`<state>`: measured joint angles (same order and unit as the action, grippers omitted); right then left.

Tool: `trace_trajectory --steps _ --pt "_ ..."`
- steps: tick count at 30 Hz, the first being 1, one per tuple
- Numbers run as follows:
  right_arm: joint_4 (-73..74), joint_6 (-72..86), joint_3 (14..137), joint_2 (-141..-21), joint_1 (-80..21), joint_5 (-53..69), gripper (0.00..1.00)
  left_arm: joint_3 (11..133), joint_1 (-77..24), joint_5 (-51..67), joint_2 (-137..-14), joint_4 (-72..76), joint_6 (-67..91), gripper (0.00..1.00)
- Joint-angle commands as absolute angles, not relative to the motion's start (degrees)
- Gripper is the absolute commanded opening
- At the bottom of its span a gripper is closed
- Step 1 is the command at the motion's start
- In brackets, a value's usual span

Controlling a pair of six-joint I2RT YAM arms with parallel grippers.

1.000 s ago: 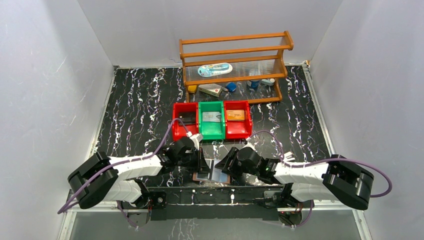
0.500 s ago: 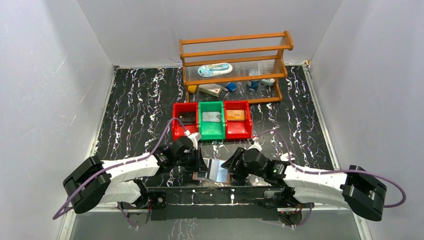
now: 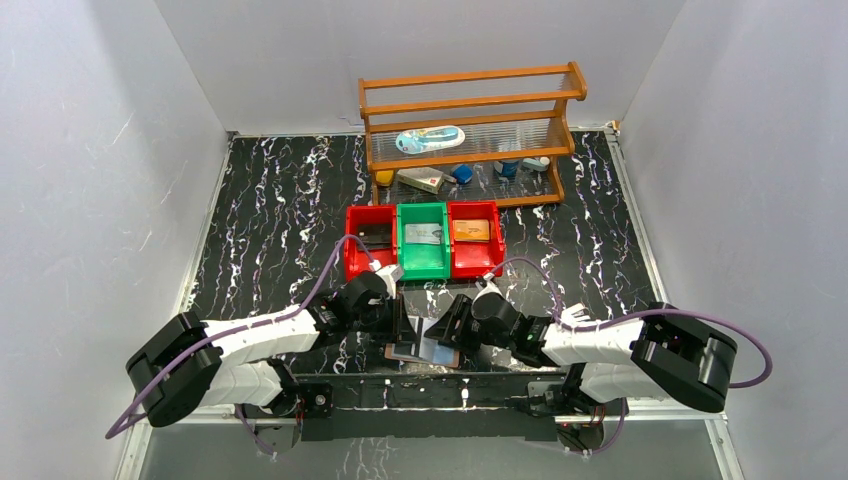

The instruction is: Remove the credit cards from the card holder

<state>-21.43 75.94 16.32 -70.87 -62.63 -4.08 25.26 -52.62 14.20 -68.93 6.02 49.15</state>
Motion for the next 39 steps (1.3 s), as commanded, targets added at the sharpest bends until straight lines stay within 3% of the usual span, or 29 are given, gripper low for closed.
trace_trajectory --steps 1,9,13,22,29,39 --pt "-20.88 78.68 12.66 -71.54 -62.66 -4.63 0.58 27.03 -52.9 16.56 -68.87 7.89 49.39 0.19" --pt "-19.96 79.19 12.92 -72.07 -62.67 -4.96 0.56 27.06 -52.82 19.79 -71.37 10.59 48.62 0.21" --pt "-19.97 79.19 12.83 -71.88 -62.62 -5.04 0.56 27.89 -52.82 21.04 -73.21 10.44 48.14 0.15" --pt "-18.94 78.5 12.51 -68.63 -62.67 -6.53 0.58 28.93 -52.88 12.78 -66.39 2.24 47.47 0.0" --pt "-8.75 72.5 18.73 -61.35 -62.49 -8.66 0.65 31.92 -52.85 8.29 -60.85 -6.82 44.51 0.0" --pt "-12.61 70.15 23.8 -61.14 -62.49 -5.8 0.61 33.79 -52.85 -7.92 -52.45 -20.33 46.75 0.0"
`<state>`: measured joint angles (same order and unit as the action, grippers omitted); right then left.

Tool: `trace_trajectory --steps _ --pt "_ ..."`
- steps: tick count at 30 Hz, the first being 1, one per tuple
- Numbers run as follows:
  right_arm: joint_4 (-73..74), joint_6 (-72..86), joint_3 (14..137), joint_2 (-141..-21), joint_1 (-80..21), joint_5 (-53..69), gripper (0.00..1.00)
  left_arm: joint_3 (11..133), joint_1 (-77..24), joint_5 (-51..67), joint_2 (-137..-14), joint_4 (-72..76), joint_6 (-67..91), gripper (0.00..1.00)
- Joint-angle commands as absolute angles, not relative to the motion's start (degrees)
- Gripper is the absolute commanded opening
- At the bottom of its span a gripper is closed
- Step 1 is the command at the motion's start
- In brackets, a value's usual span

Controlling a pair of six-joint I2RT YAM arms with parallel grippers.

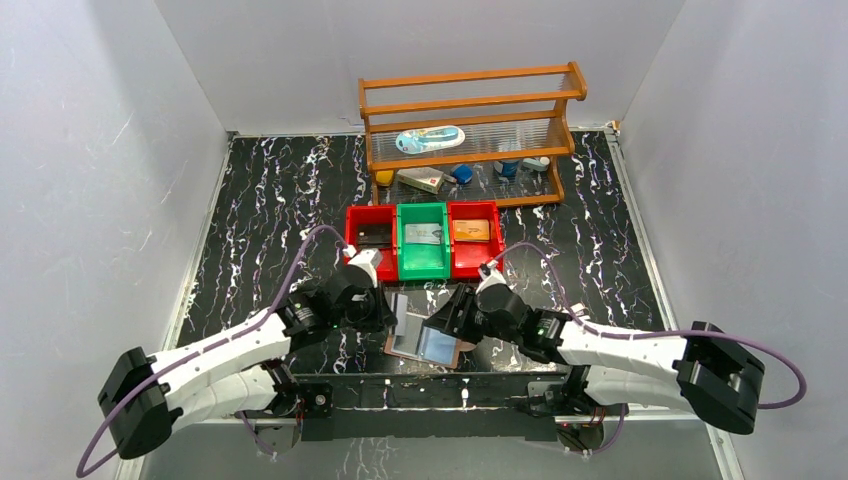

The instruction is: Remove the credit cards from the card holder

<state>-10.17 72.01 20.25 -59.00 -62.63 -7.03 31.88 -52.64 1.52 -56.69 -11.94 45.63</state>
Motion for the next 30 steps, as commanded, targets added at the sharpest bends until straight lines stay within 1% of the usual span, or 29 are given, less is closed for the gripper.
trace_trajectory --steps 1,6,10,12,15,17,21,24,28,30 --pt "-12.77 69.95 25.09 -62.5 -62.53 -5.23 0.6 33.83 -52.84 -9.2 -51.45 -21.26 46.95 0.0" --pt "-17.25 67.78 28.49 -72.75 -62.47 -1.06 0.6 33.84 -52.83 -12.28 -47.72 -23.73 47.06 0.0" --pt "-9.35 69.58 30.84 -79.67 -62.74 -2.5 0.59 33.73 -52.81 -12.05 -46.96 -24.27 46.0 0.0" --pt "-7.63 71.04 28.53 -80.73 -62.79 -3.87 0.6 33.75 -52.88 -11.82 -46.74 -24.87 45.71 0.0" --pt "-9.56 71.85 25.51 -80.78 -62.75 -3.46 0.61 33.59 -52.83 -10.74 -45.77 -25.33 45.41 0.0" --pt "-10.52 70.77 25.66 -80.49 -62.73 -2.61 0.62 33.09 -52.88 -10.35 -44.62 -25.39 45.29 0.0" --pt "-8.6 65.88 30.29 -78.67 -62.75 -1.75 0.69 31.5 -52.75 -11.17 -43.09 -25.36 45.09 0.0" --pt "-3.06 65.07 34.58 -76.14 -62.75 -4.37 0.83 30.93 -52.76 -11.69 -42.32 -25.5 44.77 0.0" --pt "4.28 66.33 38.1 -72.69 -62.75 -12.6 0.98 30.86 -52.74 -11.96 -42.46 -24.23 42.2 0.0" --pt "2.94 64.8 37.33 -70.87 -62.72 -14.35 0.98 31.2 -52.67 -10.83 -42.98 -22.92 40.19 0.0"
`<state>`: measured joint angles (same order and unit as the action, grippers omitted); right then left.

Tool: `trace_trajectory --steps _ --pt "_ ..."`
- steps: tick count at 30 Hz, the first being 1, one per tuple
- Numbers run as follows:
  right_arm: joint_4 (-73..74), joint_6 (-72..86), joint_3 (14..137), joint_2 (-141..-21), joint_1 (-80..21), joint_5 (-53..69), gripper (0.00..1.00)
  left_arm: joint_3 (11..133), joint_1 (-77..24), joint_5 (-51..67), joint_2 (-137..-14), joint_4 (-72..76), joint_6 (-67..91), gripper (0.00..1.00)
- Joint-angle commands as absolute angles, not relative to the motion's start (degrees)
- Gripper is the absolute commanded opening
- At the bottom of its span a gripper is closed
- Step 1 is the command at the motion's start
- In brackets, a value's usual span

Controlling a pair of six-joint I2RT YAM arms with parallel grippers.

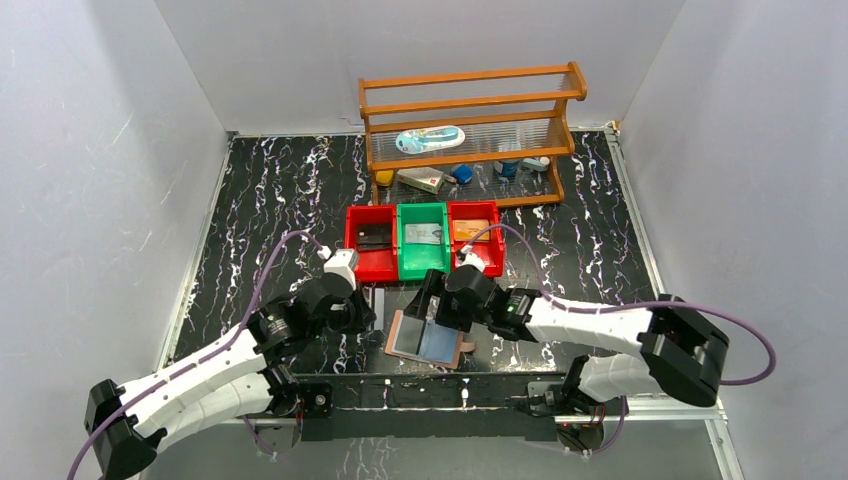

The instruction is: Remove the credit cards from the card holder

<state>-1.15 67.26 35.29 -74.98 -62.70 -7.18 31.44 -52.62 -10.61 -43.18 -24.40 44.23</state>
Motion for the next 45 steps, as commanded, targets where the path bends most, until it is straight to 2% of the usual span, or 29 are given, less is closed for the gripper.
trace_trajectory --steps 1,7,12,16,22,28,34,38,41,45 --pt "1.77 64.0 36.35 -69.84 -62.75 -15.0 0.98 31.53 -52.58 -9.81 -43.24 -22.05 38.96 0.0" --pt "-8.5 60.56 29.68 -63.04 -62.68 -16.1 0.98 32.26 -48.09 -3.64 -42.83 -19.4 35.6 0.0" --pt "-9.0 59.24 29.14 -60.74 -61.41 -13.19 0.97 28.65 -35.96 15.82 -40.69 -13.12 36.56 0.0" --pt "-14.32 58.37 28.7 -62.46 -58.35 -4.07 0.85 26.05 -30.83 29.3 -40.21 -5.17 38.97 0.0" --pt "-28.44 59.08 27.78 -65.6 -54.23 9.92 0.74 23.75 -30.4 38.69 -40.63 5.18 43.96 0.0" --pt "-40.28 60.39 26.77 -68.87 -52.83 17.81 0.65 22.28 -30.39 40.39 -39.85 8.77 47.56 0.0" --pt "-44.7 59.82 26.3 -68.71 -50.62 25.1 0.47 22.76 -30.4 41.35 -39.86 9.07 48.53 0.0" --pt "-49.31 60.67 24.65 -67.88 -50.58 27.24 0.45 22.58 -30.34 42.28 -39.65 10.37 49.8 0.0" --pt "-50.49 60.92 24.43 -68.17 -50.22 29.07 0.33 22.38 -30.4 43.86 -40.63 11.83 50.59 0.0" --pt "-54.42 62.67 22.68 -67.72 -50.27 29.67 0.31 21.97 -30.38 44.79 -40.74 14.08 52.38 0.0"
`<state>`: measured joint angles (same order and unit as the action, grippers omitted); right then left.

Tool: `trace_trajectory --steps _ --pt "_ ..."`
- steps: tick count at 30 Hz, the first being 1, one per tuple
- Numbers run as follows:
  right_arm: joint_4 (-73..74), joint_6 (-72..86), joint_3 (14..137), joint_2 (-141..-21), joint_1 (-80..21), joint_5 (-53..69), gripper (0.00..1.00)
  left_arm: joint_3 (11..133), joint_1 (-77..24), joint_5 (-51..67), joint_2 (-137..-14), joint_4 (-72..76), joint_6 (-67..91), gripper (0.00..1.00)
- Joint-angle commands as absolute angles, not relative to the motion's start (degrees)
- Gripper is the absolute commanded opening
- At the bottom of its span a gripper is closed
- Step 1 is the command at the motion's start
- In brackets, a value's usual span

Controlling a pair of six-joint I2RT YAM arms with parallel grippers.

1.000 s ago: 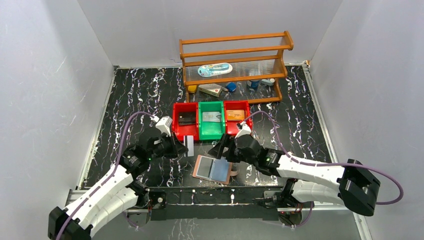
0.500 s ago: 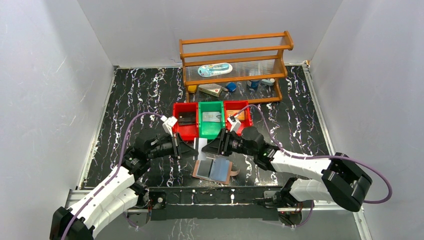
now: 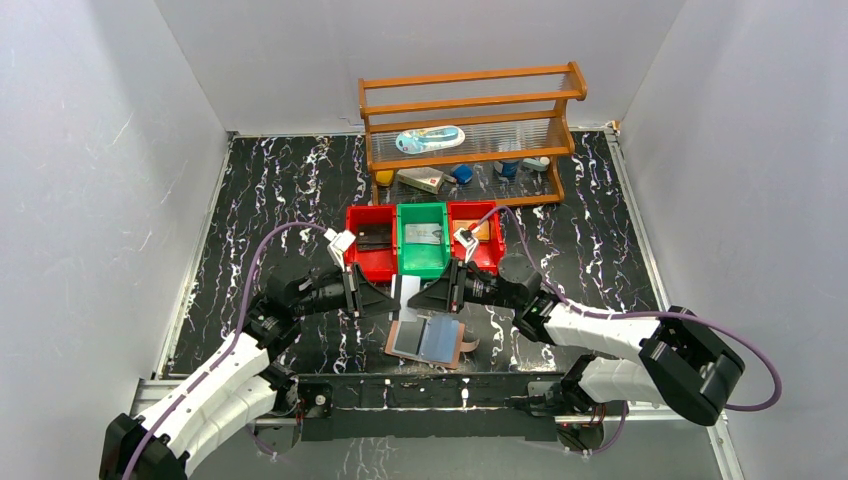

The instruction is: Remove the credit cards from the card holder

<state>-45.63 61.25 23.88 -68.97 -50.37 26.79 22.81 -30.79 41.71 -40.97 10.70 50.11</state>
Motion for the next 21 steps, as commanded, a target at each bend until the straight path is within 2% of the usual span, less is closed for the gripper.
trace_trajectory --steps 1,3,10,11,19,21 --pt "-54.71 62.62 22.31 -67.43 -50.15 29.57 0.3 21.95 -30.36 44.6 -40.7 14.14 52.38 0.0" --pt "-54.8 62.54 22.08 -66.77 -50.18 29.6 0.27 21.86 -30.4 44.71 -40.69 14.41 52.5 0.0" --pt "-57.03 63.35 21.55 -65.92 -50.05 30.6 0.01 20.88 -30.39 44.84 -39.19 14.78 53.17 0.0" --pt "-56.85 63.34 21.55 -65.73 -50.01 30.56 0.0 20.84 -30.36 44.5 -38.73 14.43 53.16 0.03" --pt "-50.68 61.9 21.58 -62.56 -50.01 27.82 0.0 22.27 -30.38 41.26 -37.62 6.88 48.98 0.52" --pt "-48.81 61.52 21.48 -61.68 -50.08 26.87 0.0 23.67 -30.35 39.49 -37.62 2.98 46.58 0.62"
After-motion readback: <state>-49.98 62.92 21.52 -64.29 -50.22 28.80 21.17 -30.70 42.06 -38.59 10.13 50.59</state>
